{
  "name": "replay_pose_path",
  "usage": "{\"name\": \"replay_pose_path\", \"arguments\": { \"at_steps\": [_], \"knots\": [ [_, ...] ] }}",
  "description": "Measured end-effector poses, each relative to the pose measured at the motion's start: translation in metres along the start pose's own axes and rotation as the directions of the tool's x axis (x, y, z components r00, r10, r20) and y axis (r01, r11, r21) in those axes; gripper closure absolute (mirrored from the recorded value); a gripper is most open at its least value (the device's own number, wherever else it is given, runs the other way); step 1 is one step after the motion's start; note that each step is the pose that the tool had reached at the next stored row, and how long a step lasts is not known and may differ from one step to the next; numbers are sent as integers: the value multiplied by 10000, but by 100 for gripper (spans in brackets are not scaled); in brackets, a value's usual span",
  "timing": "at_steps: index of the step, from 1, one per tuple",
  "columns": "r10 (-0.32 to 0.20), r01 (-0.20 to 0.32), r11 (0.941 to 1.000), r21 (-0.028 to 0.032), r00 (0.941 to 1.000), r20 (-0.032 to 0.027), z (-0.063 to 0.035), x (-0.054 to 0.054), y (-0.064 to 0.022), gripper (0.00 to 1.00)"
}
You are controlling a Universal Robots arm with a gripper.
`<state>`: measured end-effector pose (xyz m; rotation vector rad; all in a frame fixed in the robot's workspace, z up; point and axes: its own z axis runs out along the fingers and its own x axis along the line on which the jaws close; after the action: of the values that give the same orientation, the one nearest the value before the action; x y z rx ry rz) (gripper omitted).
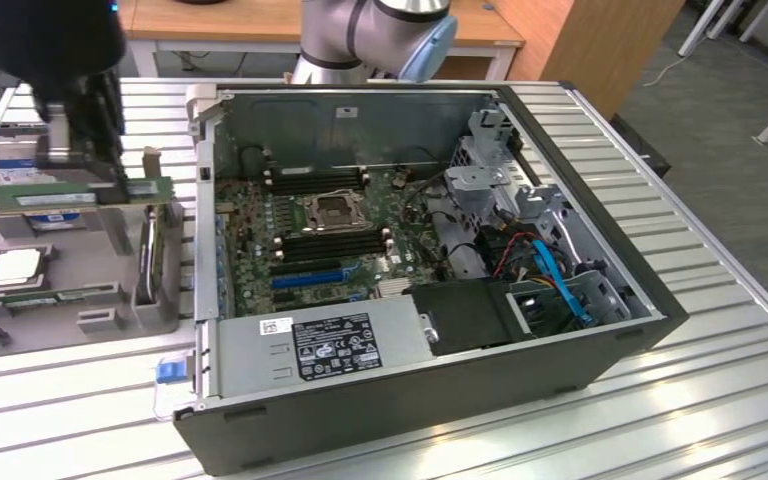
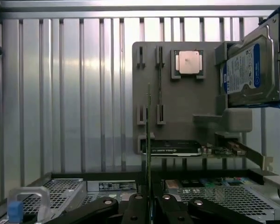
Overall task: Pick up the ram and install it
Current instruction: 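Pick up the ram and move it above insertion slot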
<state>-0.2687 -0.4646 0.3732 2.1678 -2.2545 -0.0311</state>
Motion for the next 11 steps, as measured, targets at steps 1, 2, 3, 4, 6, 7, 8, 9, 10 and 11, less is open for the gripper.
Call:
{"name": "replay_pose_path", "arguments": {
  "at_steps": [1, 2, 3, 4, 6, 7, 8, 9, 10, 11],
  "knots": [
    [-7, 7, 10000, 0, 10000, 0, -1, -1, -46, 86],
    [-10, 10, 10000, -1, 10000, 0, -2, -3, -90, 86],
    [-14, 14, 10000, -1, 10000, 1, -3, -5, -135, 86],
    [-19, 19, 10000, 0, 10000, 2, -4, -7, -179, 86],
    [-31, 31, 10000, -2, 10000, 2, -6, -10, -270, 86],
    [-33, 33, 10000, -2, 10000, 2, -8, -12, -317, 86],
    [-38, 38, 10000, -3, 10000, 2, -9, -14, -362, 86],
    [-43, 43, 10000, -3, 10000, 3, -9, -16, -407, 86],
    [-50, 50, 10000, -2, 10000, 4, -10, -17, -453, 86],
    [-55, 55, 10000, -3, 10000, 3, -12, -19, -497, 86]
  ]
}}
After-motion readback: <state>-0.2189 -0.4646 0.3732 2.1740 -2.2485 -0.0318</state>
